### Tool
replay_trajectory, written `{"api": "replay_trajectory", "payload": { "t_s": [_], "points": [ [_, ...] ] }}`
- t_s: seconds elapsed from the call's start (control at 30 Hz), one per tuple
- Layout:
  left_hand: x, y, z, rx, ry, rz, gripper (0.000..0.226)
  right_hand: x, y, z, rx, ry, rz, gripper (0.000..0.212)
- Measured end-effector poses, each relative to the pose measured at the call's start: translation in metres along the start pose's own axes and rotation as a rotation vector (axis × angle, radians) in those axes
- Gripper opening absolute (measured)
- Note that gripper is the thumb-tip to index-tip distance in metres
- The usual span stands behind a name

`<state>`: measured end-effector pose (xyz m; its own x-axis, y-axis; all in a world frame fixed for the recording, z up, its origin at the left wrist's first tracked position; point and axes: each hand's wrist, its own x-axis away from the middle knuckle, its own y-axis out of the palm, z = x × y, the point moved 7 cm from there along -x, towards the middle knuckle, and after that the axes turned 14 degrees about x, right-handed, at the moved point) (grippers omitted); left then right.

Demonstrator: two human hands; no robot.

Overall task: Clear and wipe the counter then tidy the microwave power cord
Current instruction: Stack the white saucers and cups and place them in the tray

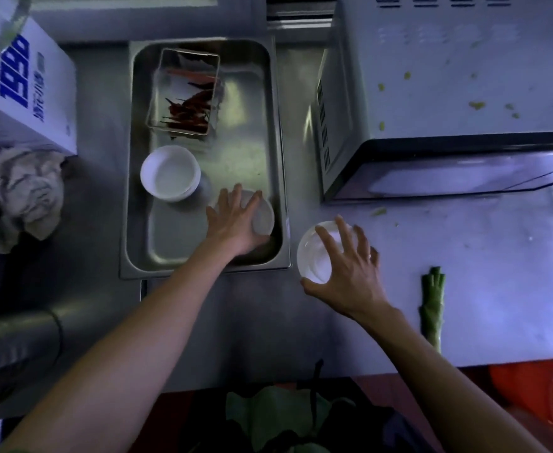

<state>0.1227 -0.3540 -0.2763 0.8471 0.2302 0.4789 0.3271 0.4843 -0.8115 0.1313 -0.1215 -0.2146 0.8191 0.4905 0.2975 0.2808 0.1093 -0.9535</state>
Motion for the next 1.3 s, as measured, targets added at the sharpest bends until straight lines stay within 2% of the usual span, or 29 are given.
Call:
{"api": "replay_trajectory", "payload": {
  "t_s": [0.23,0.37,0.5,0.73,0.87,1.03,1.17,1.3],
  "points": [
    [-0.004,0.009,-0.013,-0.002,0.036,-0.018,0.105,-0.004,0.0,-0.009,-0.063,0.079,0.015,0.101],
    [-0.003,0.014,-0.022,0.009,0.056,-0.055,0.103,-0.011,-0.005,-0.024,-0.086,0.033,0.062,0.102],
    [0.009,0.007,-0.037,0.023,0.088,-0.034,0.087,-0.027,-0.017,-0.048,-0.073,-0.037,0.125,0.102],
    [0.035,-0.019,-0.083,0.108,0.103,0.075,0.061,-0.079,-0.034,-0.105,-0.031,-0.155,0.128,0.105],
    [0.052,-0.035,-0.106,0.147,0.058,0.141,0.047,-0.108,-0.021,-0.138,0.011,-0.199,0.075,0.108],
    [0.066,-0.04,-0.133,0.196,0.033,0.163,0.057,-0.13,0.013,-0.164,0.103,-0.204,-0.016,0.106],
    [0.074,-0.044,-0.144,0.288,0.031,0.194,0.057,-0.136,0.042,-0.171,0.173,-0.205,-0.139,0.105],
    [0.078,-0.046,-0.147,0.326,0.04,0.197,0.056,-0.139,0.052,-0.173,0.154,-0.19,-0.185,0.102]
  ]
}}
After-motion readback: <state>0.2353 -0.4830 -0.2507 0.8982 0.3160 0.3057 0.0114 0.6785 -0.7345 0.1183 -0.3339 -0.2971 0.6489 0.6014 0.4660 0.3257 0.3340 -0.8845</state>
